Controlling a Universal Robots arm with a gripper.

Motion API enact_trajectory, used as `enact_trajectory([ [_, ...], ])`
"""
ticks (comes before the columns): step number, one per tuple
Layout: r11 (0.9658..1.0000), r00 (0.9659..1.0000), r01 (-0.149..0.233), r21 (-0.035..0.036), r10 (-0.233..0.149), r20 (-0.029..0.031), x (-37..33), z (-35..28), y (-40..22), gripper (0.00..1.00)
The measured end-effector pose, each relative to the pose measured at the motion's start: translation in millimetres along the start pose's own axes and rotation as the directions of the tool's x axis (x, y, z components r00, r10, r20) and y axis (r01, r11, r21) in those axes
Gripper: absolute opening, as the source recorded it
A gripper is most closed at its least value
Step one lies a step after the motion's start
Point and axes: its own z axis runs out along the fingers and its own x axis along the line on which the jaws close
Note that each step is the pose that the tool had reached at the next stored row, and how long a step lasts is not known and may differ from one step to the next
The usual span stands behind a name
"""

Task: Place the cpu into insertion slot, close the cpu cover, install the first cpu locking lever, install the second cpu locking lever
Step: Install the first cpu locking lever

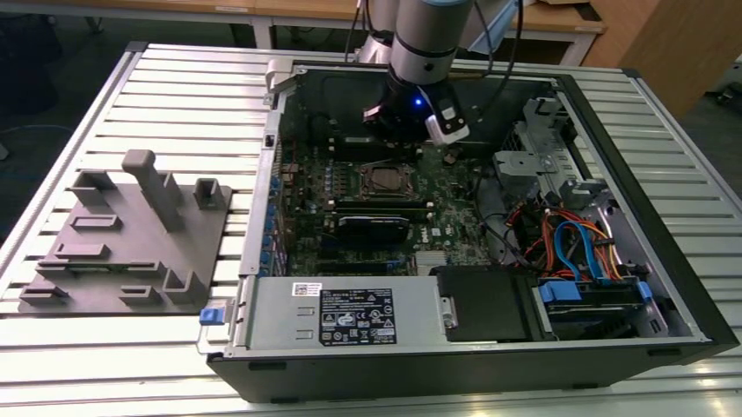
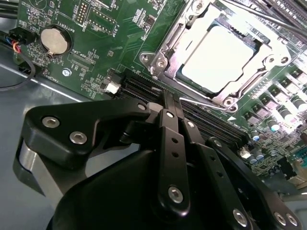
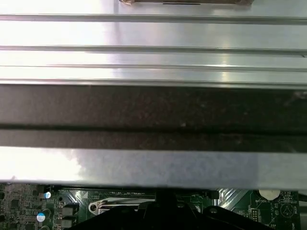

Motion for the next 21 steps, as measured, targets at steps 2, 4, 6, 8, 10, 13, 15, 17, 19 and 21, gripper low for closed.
enact_trajectory([
  [2,1.0000,1.0000,0.000,-0.0001,0.000,0.0000,0.0,1.6,-0.2,0.11],
  [4,1.0000,1.0000,0.000,0.0001,0.000,-0.0001,-0.3,3.3,-0.5,0.11],
  [6,1.0000,1.0000,0.000,0.0000,0.000,0.0000,-0.5,5.0,-0.7,0.11],
  [8,1.0000,1.0000,0.000,0.0000,0.000,0.0000,-0.7,6.5,-0.9,0.11],
  [10,1.0000,1.0000,0.000,0.0000,0.000,0.0000,-1.0,7.7,-1.1,0.11],
  [13,1.0000,1.0000,0.000,0.0001,0.000,0.0000,-1.3,9.0,-1.3,0.11],
  [15,1.0000,1.0000,0.000,0.0002,0.000,-0.0001,-1.3,9.0,-1.3,0.11],
  [17,1.0000,1.0000,0.000,-0.0006,0.000,0.0000,-1.3,9.0,-1.3,0.11],
  [19,1.0000,1.0000,0.000,-0.0011,0.000,0.0000,-1.3,8.1,-1.2,0.11],
  [21,1.0000,1.0000,0.000,-0.0014,0.000,0.0000,-1.3,6.9,-1.0,0.11],
])
